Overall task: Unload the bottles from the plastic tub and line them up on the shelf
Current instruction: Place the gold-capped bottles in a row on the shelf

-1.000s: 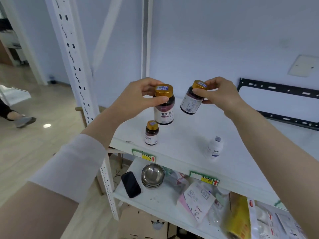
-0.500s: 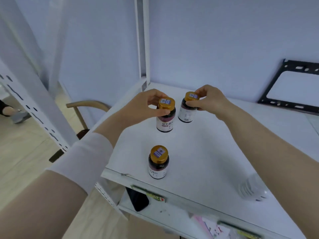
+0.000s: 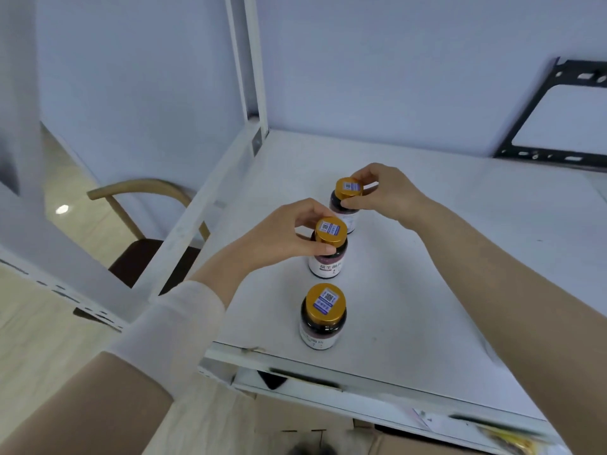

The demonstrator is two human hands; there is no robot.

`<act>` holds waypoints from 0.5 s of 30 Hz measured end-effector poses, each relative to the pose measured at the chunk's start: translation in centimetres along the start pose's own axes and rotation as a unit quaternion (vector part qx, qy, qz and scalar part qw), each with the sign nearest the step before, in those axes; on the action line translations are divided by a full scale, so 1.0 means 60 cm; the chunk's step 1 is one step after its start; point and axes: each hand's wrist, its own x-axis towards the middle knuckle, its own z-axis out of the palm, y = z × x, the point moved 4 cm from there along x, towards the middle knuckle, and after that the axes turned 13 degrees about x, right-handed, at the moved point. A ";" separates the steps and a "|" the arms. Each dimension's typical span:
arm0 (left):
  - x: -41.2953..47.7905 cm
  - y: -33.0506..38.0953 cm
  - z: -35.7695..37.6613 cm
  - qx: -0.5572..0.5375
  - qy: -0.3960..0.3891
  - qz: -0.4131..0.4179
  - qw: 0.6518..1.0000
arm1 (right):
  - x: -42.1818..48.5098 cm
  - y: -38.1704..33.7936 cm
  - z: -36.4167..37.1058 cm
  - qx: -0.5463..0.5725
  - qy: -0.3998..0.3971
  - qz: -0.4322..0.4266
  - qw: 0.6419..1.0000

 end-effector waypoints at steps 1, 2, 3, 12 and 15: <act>-0.001 -0.001 0.003 -0.002 -0.001 0.000 1.000 | 0.000 0.000 0.001 0.002 -0.001 0.000 1.000; -0.001 0.000 0.006 -0.003 -0.001 0.003 1.000 | -0.001 0.000 0.002 0.001 -0.001 0.001 1.000; -0.002 0.000 0.009 -0.006 -0.002 0.006 1.000 | -0.001 0.001 0.003 0.000 -0.002 0.001 1.000; -0.004 0.000 0.022 -0.009 -0.004 0.011 1.000 | -0.003 0.003 0.003 -0.010 -0.004 0.000 1.000; -0.005 0.001 0.024 -0.008 -0.009 0.008 1.000 | -0.005 0.004 0.004 -0.005 -0.004 0.003 1.000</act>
